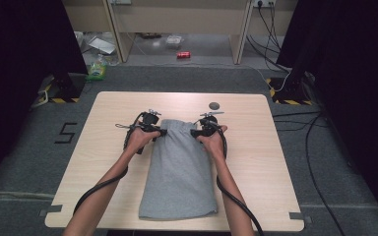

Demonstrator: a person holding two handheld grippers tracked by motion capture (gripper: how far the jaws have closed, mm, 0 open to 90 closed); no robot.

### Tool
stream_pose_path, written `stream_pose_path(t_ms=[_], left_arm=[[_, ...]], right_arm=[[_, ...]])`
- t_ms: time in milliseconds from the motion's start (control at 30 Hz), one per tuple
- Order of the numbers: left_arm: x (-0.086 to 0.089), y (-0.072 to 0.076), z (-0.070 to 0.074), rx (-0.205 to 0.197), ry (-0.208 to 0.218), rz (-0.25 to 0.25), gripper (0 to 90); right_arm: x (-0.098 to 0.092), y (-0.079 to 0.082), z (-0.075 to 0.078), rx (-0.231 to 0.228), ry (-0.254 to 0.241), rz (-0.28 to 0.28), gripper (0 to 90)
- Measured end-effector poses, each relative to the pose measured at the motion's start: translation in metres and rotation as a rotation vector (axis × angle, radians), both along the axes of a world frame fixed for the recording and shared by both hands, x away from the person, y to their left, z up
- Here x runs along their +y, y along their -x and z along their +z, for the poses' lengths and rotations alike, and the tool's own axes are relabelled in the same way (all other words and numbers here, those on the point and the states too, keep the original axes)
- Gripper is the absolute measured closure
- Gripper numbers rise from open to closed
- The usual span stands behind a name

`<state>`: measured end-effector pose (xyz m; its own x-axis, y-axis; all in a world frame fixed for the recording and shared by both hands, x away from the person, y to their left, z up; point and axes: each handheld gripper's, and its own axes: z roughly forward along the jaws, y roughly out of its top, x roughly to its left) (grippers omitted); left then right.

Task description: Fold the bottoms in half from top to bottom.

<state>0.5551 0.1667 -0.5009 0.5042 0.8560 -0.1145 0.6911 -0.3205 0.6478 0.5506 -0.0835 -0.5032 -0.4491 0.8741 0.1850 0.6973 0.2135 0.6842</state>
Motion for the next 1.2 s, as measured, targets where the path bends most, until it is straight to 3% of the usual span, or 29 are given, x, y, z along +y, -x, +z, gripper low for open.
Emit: stream_pose_path(t_ms=[167,400,767,833,967,1200], left_arm=[[0.0,0.0,0.0,0.0,0.0,0.0,63.5],[-0.001,0.0,0.0,0.0,-0.002,0.002,63.5],[0.001,0.001,0.0,0.002,0.023,-0.01,69.0],[0.001,0.0,0.001,0.0,0.022,-0.016,70.1],[0.003,0.001,0.009,-0.005,0.061,-0.019,71.6],[0.005,0.001,0.035,-0.058,0.105,-0.036,72.5]], right_arm=[[-0.001,-0.001,-0.001,0.024,-0.026,0.006,42.9],[0.004,0.001,-0.002,0.022,-0.017,0.025,49.3],[0.006,0.003,-0.003,0.059,-0.071,0.045,74.0],[0.005,0.003,-0.002,0.048,-0.079,0.044,76.0],[-0.002,0.003,0.004,0.014,-0.111,0.044,77.6],[-0.013,0.0,0.025,-0.05,-0.15,0.055,78.2]])
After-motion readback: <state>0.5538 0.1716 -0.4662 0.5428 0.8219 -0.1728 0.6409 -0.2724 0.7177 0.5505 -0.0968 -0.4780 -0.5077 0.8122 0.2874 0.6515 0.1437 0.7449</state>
